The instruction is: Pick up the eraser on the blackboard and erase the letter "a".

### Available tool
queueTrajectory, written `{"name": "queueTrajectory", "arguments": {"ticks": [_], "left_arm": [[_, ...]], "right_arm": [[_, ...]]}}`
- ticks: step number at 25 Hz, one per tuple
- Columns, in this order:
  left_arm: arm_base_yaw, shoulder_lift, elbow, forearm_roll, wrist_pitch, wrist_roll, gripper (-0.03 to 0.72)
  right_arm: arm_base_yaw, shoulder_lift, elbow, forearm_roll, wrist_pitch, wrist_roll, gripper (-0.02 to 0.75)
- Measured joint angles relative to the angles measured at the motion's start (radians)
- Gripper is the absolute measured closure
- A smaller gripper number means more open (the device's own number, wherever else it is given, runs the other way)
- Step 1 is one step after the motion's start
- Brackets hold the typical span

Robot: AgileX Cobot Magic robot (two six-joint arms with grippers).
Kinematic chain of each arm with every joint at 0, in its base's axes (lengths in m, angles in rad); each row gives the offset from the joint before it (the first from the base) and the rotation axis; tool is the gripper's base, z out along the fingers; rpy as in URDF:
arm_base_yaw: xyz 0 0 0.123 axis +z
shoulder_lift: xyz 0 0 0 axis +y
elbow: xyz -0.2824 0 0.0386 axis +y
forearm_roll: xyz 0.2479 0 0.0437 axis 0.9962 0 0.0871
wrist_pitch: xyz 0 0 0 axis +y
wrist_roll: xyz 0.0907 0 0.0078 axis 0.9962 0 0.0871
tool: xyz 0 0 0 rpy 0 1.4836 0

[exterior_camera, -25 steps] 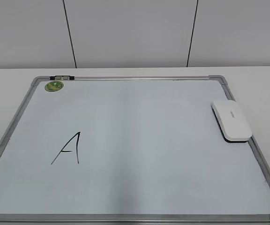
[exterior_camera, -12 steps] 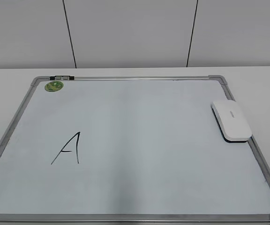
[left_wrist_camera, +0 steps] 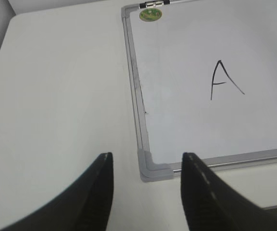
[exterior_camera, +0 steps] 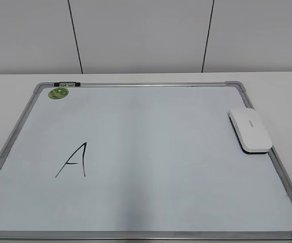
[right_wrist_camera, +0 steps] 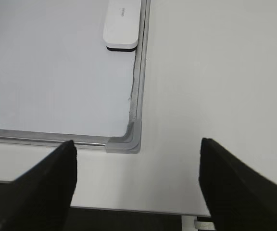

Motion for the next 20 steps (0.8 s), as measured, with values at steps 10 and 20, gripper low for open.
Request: {"name": "queueTrajectory", "arguments": {"ticks": [10,20], "left_arm": [[0.0,-0.008,0.0,0.0,0.006,-0.002,0.351],[0.0,-0.008,0.0,0.0,0.007,-0.002,0.351]], "right_arm": [[-0.002,-0.065,0.0,0.0,0.002,0.0,0.152],[-0.002,-0.065,0.0,0.002,0.002,0.0,0.152]]}}
